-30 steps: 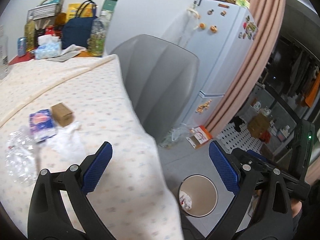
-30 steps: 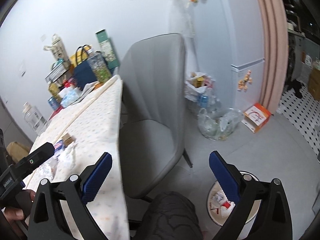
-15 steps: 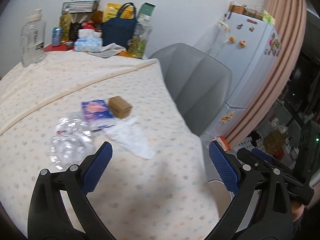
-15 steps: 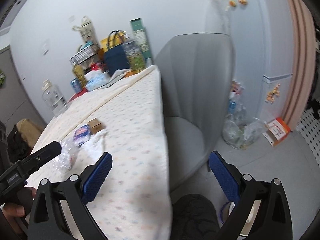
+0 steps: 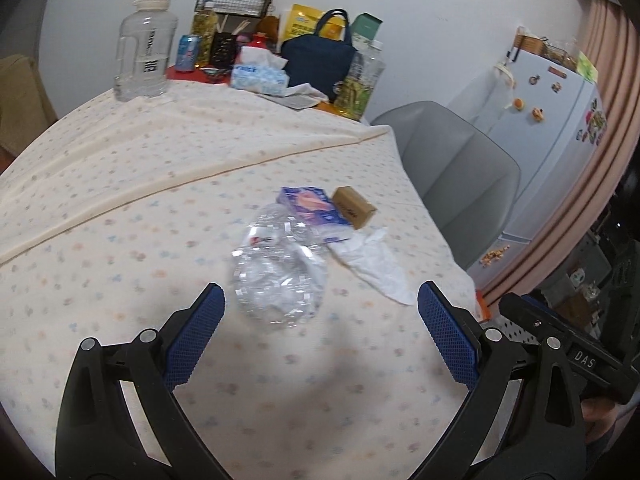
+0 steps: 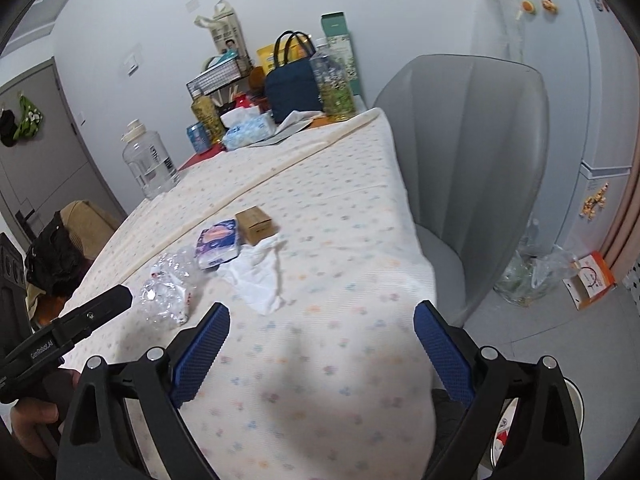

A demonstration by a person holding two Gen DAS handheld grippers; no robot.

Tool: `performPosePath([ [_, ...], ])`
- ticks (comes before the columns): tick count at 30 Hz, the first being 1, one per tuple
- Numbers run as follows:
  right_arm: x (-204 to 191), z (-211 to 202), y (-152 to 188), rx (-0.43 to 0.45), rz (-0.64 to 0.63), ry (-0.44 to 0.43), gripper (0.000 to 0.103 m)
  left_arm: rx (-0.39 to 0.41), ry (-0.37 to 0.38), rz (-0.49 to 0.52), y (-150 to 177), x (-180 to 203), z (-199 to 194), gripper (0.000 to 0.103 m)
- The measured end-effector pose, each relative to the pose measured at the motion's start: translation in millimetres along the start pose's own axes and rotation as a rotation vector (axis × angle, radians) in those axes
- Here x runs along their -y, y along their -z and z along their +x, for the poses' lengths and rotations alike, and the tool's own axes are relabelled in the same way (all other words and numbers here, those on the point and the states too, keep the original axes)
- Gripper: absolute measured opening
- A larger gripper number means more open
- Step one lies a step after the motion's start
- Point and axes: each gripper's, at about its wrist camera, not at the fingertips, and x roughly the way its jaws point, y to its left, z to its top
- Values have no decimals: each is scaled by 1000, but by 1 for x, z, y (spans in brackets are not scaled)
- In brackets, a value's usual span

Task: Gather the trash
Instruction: 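Grasp the crumpled clear plastic bottle with the left tool while the right tool grasps white tissue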

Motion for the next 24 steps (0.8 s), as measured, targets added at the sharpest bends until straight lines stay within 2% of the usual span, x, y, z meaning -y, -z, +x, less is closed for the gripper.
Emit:
performPosePath([
  [6, -8, 10, 1, -18, -7, -21, 92, -33, -26, -43, 1, -21, 9, 96],
  [13, -10, 22, 4, -55, -18, -23, 91, -80, -42, -47, 1, -21, 36, 96],
  [14, -10, 24, 4, -63, -27, -18, 91, -92, -58, -41, 1, -19, 41, 96],
  [15, -12, 26, 4, -72, -38, -12, 90, -114, -114, -10, 0, -14, 48, 96],
  [16, -13, 28, 4, -82, -48, -10, 90, -120, -139, 16, 0, -11, 52, 96],
  [20, -17, 34, 5, -102, -82, -9, 88, -154, -148, 22, -3, -6, 67, 96],
  [24, -18, 41, 4, -118, -97, 4, 86, -149, -183, 46, -6, 0, 77, 95],
])
